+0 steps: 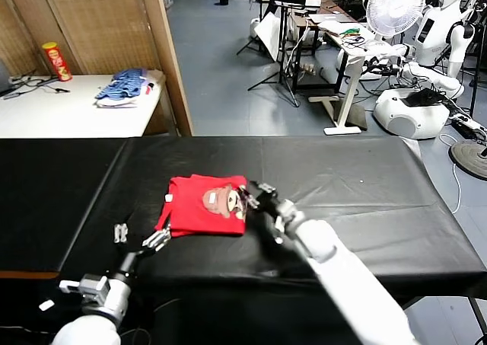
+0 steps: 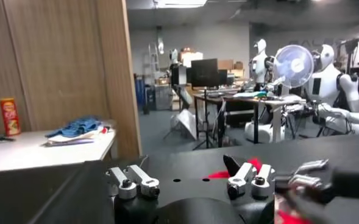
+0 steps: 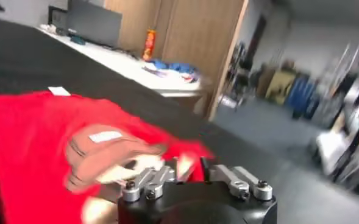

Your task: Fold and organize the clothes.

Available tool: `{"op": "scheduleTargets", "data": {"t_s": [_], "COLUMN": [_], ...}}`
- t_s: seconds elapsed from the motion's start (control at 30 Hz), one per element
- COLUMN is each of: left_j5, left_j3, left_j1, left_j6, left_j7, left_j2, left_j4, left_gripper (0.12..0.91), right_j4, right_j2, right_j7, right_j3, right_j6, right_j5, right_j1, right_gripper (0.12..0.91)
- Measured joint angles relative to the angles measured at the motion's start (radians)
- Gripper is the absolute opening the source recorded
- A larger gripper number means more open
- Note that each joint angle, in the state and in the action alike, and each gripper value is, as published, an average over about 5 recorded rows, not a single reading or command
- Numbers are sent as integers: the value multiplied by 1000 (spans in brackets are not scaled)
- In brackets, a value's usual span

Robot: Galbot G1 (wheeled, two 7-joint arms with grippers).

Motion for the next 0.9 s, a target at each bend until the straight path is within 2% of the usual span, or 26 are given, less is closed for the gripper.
{"op": "scheduleTargets", "data": {"t_s": [0.13, 0.23, 0.33, 0.4, 0.53, 0.77, 0.9], "left_j5": [-17, -23, -37, -43, -43, -67, -127], "left_j3": [9, 21, 34, 38, 35, 9, -15], "left_j1": [-2, -1, 11, 26, 73, 181, 241], "left_j6": [-28, -29, 0, 16, 20, 25, 75], "left_j7": [-3, -27, -54, -61, -69, -87, -119], "left_j2": [5, 11, 23, 34, 58, 87, 94], "left_j4": [24, 32, 25, 11, -22, -61, -94], "left_gripper": [798, 798, 798, 798, 798, 798, 798], "right_j4": [93, 186, 298, 374, 525, 748, 834], "right_j2": [-77, -104, -106, -99, -66, 9, 42], "right_j7": [44, 98, 162, 213, 307, 411, 480], "right_j3": [51, 112, 189, 245, 354, 490, 508], "right_j6": [55, 43, 3, -37, -116, -156, -221], "right_j5": [-2, 25, 77, 119, 174, 161, 161], "right_j1": [-87, -189, -314, -405, -605, -930, -1077], "right_gripper": [687, 778, 795, 797, 798, 798, 798]}}
